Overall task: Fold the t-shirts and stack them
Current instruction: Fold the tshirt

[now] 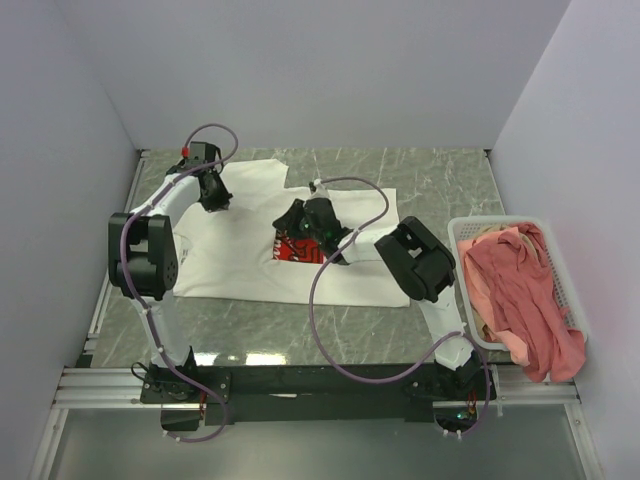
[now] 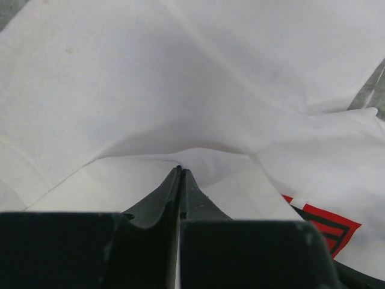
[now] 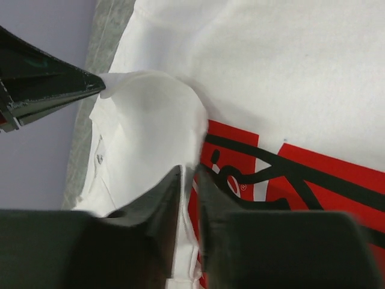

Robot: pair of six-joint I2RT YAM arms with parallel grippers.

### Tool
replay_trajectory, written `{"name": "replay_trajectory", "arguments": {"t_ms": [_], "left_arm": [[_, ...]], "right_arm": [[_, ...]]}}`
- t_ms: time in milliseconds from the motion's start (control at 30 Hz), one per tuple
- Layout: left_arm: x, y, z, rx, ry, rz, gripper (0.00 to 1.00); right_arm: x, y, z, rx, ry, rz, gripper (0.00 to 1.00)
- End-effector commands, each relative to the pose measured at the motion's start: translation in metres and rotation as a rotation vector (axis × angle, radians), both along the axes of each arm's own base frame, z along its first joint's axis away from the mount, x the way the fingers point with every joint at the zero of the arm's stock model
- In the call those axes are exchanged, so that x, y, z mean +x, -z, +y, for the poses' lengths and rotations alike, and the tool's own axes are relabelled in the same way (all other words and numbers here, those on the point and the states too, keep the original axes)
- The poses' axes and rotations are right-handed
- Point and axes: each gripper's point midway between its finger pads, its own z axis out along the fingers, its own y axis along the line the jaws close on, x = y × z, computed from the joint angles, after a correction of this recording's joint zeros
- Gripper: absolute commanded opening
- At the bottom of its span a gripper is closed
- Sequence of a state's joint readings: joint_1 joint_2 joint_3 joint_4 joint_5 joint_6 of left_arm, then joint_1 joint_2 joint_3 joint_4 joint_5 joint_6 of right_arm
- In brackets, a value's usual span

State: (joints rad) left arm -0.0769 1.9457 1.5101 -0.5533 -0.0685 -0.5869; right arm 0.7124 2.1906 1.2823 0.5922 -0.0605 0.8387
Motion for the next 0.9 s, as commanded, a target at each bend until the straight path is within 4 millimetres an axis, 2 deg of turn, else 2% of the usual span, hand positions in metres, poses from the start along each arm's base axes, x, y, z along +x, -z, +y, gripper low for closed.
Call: {"name": "replay_trajectory", "arguments": {"t_ms": [0, 33, 67, 133, 167, 200, 233, 267, 300, 367, 400, 433, 467, 500, 600, 633, 667, 700, 733, 767, 800, 833, 867], "left_arm": [[0.017, -0.015, 0.002, -0.008, 0.004, -0.064, 0.08], [0.017, -0.016, 0.006, -0.005, -0.006, -0.065, 0.17], [0.016, -0.016, 0.011, 0.010, -0.031, -0.066, 0.24], [0.014, -0.020, 0.023, 0.014, -0.068, -0.075, 0.42], [0.013, -0.021, 0.028, 0.010, -0.088, -0.079, 0.46], [0.012, -0.025, 0.033, -0.001, -0.114, -0.089, 0.48], [0.009, -0.024, 0.039, -0.009, -0.140, -0.084, 0.49], [0.008, -0.025, 0.038, -0.020, -0.155, -0.088, 0.50], [0.010, -0.036, 0.038, -0.026, -0.162, -0.127, 0.50], [0.005, -0.035, 0.039, -0.040, -0.194, -0.137, 0.52], [0.006, -0.036, 0.040, -0.045, -0.212, -0.145, 0.52], [0.009, -0.038, 0.051, -0.064, -0.244, -0.156, 0.52], [0.011, -0.037, 0.050, -0.088, -0.249, -0.161, 0.51], [0.013, -0.031, 0.049, -0.101, -0.248, -0.148, 0.51], [0.016, -0.031, 0.041, -0.149, -0.251, -0.151, 0.49], [0.006, -0.019, 0.036, -0.170, -0.247, -0.127, 0.50], [0.004, -0.020, 0.034, -0.188, -0.258, -0.142, 0.50], [-0.001, -0.030, 0.034, -0.196, -0.259, -0.168, 0.50], [-0.014, -0.019, 0.032, -0.198, -0.264, -0.142, 0.50], [-0.019, -0.019, 0.033, -0.209, -0.280, -0.153, 0.50], [-0.025, -0.028, 0.032, -0.217, -0.285, -0.176, 0.51], [-0.042, -0.013, 0.031, -0.220, -0.296, -0.142, 0.52], [-0.049, -0.011, 0.029, -0.235, -0.312, -0.138, 0.52]], "right_arm": [[0.010, -0.031, -0.011, 0.036, 0.064, -0.058, 0.30], [0.010, -0.031, -0.013, 0.025, 0.066, -0.056, 0.36], [0.011, -0.031, -0.016, 0.010, 0.085, -0.056, 0.51], [0.008, -0.035, -0.024, -0.023, 0.096, -0.042, 0.59], [0.007, -0.037, -0.027, -0.042, 0.102, -0.040, 0.64], [0.005, -0.048, -0.035, -0.059, 0.122, -0.053, 0.65], [0.000, -0.046, -0.043, -0.089, 0.134, -0.027, 0.66], [-0.004, -0.047, -0.049, -0.106, 0.143, -0.015, 0.67], [-0.014, -0.048, -0.062, -0.141, 0.163, 0.010, 0.67], [-0.027, -0.045, -0.076, -0.177, 0.177, 0.045, 0.67], [-0.039, -0.041, -0.089, -0.210, 0.188, 0.087, 0.68], [-0.045, -0.039, -0.097, -0.233, 0.199, 0.100, 0.68], [-0.055, -0.027, -0.108, -0.273, 0.203, 0.124, 0.68], [-0.062, -0.031, -0.115, -0.280, 0.207, 0.129, 0.68], [-0.093, -0.008, -0.142, -0.343, 0.208, 0.208, 0.68], [-0.101, -0.005, -0.146, -0.347, 0.203, 0.221, 0.68], [-0.108, 0.000, -0.152, -0.351, 0.202, 0.239, 0.68], [-0.121, 0.007, -0.162, -0.355, 0.216, 0.265, 0.68], [-0.127, 0.010, -0.168, -0.359, 0.223, 0.272, 0.68], [-0.137, 0.022, -0.179, -0.381, 0.237, 0.290, 0.69], [-0.139, 0.016, -0.183, -0.364, 0.256, 0.283, 0.68], [-0.147, 0.023, -0.193, -0.393, 0.270, 0.308, 0.69], [-0.154, 0.030, -0.202, -0.412, 0.282, 0.324, 0.68]]}}
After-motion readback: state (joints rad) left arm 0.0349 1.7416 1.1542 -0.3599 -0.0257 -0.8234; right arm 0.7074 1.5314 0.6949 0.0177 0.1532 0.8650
